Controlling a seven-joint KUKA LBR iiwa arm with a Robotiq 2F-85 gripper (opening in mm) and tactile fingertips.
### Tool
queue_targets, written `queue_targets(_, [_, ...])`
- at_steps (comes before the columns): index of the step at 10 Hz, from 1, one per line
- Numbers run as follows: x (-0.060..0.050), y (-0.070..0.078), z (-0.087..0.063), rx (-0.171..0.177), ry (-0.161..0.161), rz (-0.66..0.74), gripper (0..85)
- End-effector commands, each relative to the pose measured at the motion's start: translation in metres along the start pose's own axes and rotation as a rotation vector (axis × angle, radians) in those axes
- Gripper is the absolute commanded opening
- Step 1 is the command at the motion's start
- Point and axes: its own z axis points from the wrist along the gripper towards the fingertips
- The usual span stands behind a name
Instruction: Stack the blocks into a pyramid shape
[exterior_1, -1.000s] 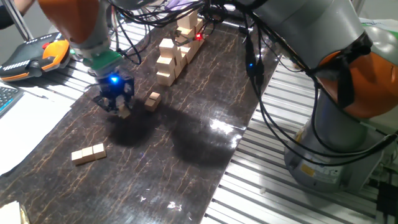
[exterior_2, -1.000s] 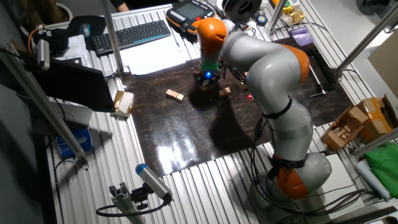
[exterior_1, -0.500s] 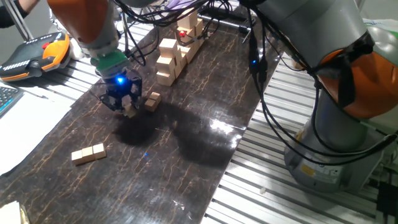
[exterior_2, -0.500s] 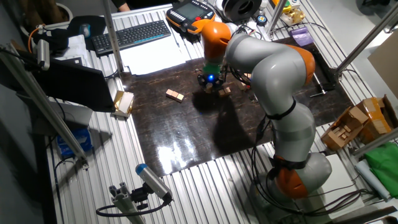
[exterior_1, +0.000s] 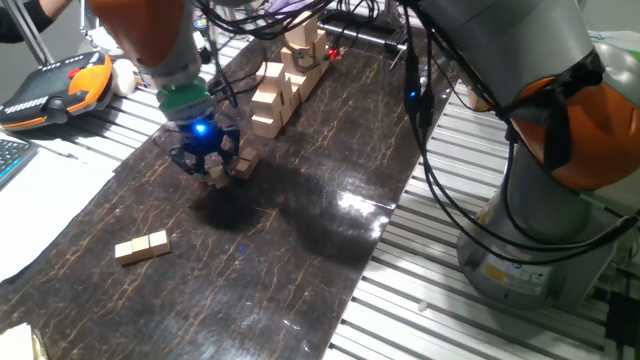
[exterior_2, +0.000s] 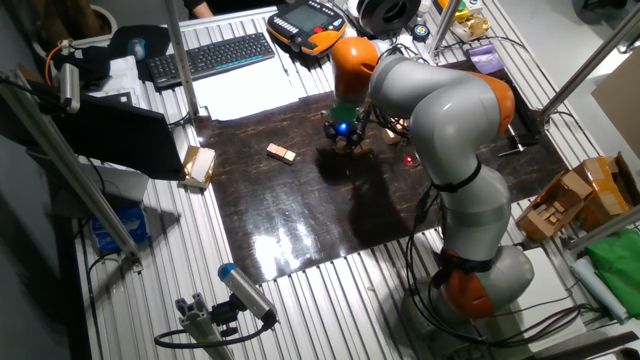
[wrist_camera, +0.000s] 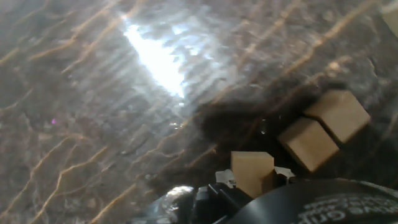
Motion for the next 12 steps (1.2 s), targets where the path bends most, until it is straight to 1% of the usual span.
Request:
queue_targets(1, [0.001, -0.001, -0.001, -0.026, 0.023, 0.381, 23.7])
queue_targets(2, [0.002, -0.001, -0.001, -0.023, 0.019, 0.389, 23.3])
queue_targets(3, [0.002, 0.001, -0.001, -0.027, 0.020, 0.395, 23.0])
queue_targets(4, [0.003, 0.003, -0.002, -0.032, 0.026, 0.406, 22.0])
queue_targets(5, [0.003, 0.003, -0.002, -0.030, 0.022, 0.436, 21.3])
queue_targets(6, [0.003, 0.003, -0.002, -0.027, 0.017, 0.479, 21.3])
queue_targets(8, [0.003, 0.003, -0.002, -0.013, 0.014, 0.618, 23.7])
queue_targets(9, [0.003, 0.003, -0.002, -0.011, -0.001, 0.658, 26.0])
queue_targets(10, [0.002, 0.000, -0.001, -0.013, -0.006, 0.672, 28.7])
queue_targets(11, [-0.001, -0.006, 0.001, -0.031, 0.006, 0.693, 31.7])
queue_targets(12, [-0.005, -0.013, 0.003, -0.037, 0.015, 0.694, 31.7])
